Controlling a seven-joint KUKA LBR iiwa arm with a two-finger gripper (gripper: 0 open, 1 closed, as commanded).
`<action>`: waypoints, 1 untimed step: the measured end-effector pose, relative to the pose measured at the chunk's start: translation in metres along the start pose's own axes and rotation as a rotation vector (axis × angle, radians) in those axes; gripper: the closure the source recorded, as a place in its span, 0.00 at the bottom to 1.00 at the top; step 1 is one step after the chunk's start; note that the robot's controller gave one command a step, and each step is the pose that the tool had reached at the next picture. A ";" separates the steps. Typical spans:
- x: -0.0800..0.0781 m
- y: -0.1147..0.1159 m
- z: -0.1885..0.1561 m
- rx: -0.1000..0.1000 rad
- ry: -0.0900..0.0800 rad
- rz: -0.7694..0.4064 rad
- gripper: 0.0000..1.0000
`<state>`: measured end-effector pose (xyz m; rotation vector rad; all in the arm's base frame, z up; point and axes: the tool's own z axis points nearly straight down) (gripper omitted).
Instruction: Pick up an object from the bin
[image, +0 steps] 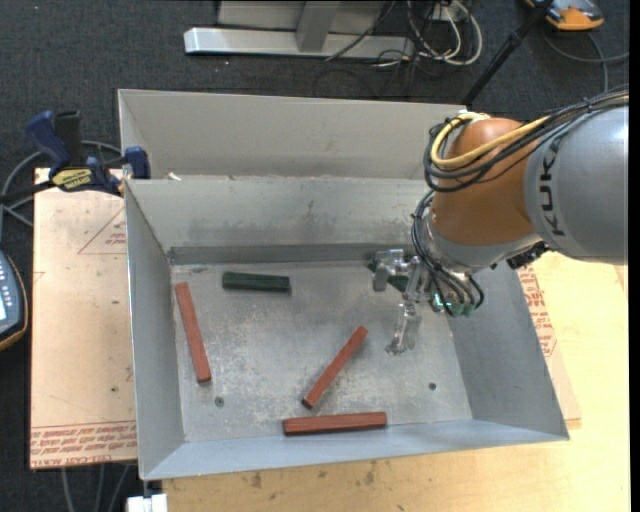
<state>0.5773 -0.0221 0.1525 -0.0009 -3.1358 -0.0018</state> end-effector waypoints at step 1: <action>0.029 0.040 0.086 -0.001 -0.001 -0.172 0.00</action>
Offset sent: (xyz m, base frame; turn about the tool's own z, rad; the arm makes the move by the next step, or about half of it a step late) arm -0.0280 0.0382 -0.0825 -0.1714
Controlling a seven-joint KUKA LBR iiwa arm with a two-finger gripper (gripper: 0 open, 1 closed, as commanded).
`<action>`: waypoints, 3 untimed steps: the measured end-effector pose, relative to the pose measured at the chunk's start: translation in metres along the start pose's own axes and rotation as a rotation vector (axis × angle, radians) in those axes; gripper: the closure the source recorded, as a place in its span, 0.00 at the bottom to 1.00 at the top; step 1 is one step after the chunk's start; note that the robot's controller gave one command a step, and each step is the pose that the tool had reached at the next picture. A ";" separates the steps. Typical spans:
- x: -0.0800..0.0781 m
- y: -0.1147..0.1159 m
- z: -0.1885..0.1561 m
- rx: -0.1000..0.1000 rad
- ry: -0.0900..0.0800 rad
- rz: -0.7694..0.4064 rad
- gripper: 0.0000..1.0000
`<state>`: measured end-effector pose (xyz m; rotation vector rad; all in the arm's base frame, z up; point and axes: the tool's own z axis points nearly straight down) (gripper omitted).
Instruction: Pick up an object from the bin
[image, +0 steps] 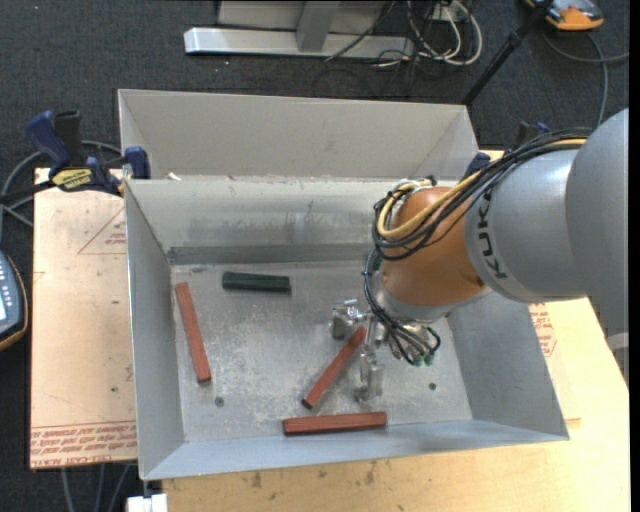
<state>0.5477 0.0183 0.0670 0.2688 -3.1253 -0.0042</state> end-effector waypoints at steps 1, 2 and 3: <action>-0.002 -0.002 -0.004 0.002 -0.007 0.002 1.00; -0.034 0.007 -0.142 0.006 -0.014 -0.374 1.00; -0.032 0.007 -0.139 0.003 -0.008 -0.373 0.00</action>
Offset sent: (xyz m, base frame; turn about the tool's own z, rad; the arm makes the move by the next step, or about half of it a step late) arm 0.0000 0.0000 0.0000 0.0000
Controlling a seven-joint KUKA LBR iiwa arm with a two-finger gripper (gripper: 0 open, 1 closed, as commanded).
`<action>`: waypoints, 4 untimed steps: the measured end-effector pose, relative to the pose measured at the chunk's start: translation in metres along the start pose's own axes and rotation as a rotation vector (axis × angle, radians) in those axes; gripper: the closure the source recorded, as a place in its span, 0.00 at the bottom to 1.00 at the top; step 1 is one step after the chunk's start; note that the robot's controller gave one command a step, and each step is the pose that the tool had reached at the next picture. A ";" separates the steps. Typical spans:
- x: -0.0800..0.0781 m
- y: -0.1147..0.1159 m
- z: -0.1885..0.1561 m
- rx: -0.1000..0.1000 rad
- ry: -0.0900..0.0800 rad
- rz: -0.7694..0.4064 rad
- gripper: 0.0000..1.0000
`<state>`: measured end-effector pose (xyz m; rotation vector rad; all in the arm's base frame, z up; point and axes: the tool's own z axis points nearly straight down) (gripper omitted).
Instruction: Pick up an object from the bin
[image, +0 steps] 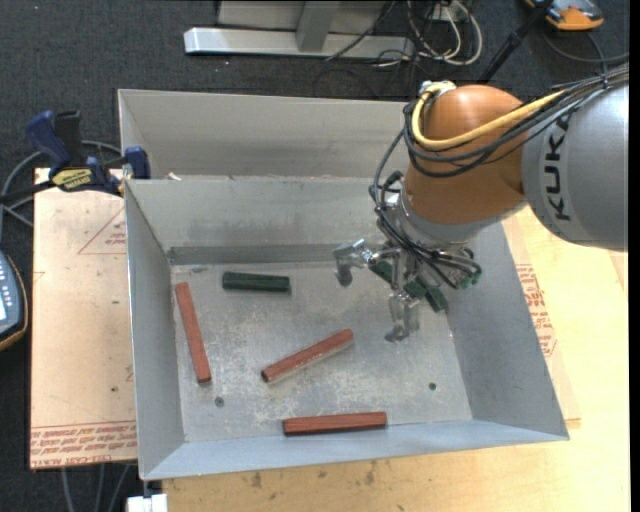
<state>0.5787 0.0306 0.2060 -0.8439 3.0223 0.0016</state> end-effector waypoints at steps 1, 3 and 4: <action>0.042 0.058 0.076 -0.006 0.008 -0.214 0.00; -0.022 0.071 0.139 -0.003 0.006 0.033 0.00; -0.024 0.071 0.135 -0.001 0.001 0.032 1.00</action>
Offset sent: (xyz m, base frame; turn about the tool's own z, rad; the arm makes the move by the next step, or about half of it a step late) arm -0.0637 0.0261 -0.0737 -0.2144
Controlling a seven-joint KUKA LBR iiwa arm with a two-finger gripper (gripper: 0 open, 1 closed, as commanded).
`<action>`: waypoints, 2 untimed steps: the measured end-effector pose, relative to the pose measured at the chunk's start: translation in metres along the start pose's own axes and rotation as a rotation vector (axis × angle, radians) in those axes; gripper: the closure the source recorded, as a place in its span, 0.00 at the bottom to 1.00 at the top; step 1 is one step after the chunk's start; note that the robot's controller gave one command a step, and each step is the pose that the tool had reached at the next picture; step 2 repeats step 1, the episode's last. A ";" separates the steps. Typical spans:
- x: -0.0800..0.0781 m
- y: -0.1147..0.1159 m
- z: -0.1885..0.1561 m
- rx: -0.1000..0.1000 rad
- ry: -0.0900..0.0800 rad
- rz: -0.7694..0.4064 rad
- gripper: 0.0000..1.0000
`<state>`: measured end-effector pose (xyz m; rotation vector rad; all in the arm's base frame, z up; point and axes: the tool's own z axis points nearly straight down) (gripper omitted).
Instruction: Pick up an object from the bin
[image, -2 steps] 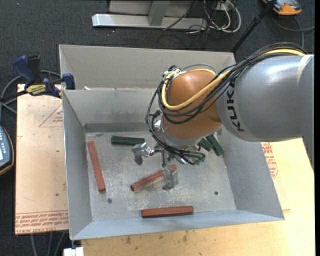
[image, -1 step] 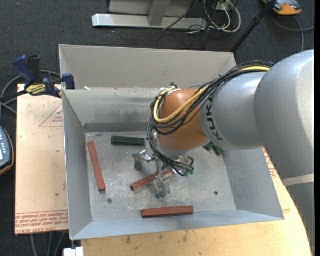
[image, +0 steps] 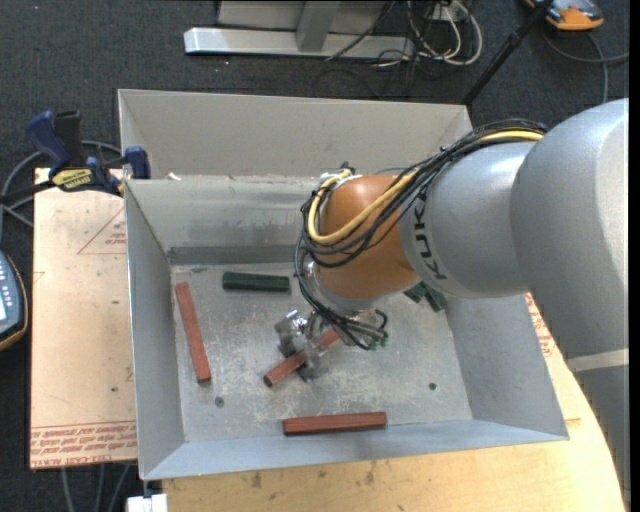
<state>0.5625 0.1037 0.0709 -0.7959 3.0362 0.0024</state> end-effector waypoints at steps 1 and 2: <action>0.021 -0.013 -0.143 0.005 -0.007 -0.133 1.00; 0.021 -0.013 -0.143 0.005 -0.007 -0.133 1.00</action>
Offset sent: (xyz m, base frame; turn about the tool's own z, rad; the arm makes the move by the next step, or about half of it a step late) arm -0.0141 -0.0214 0.1388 -0.1367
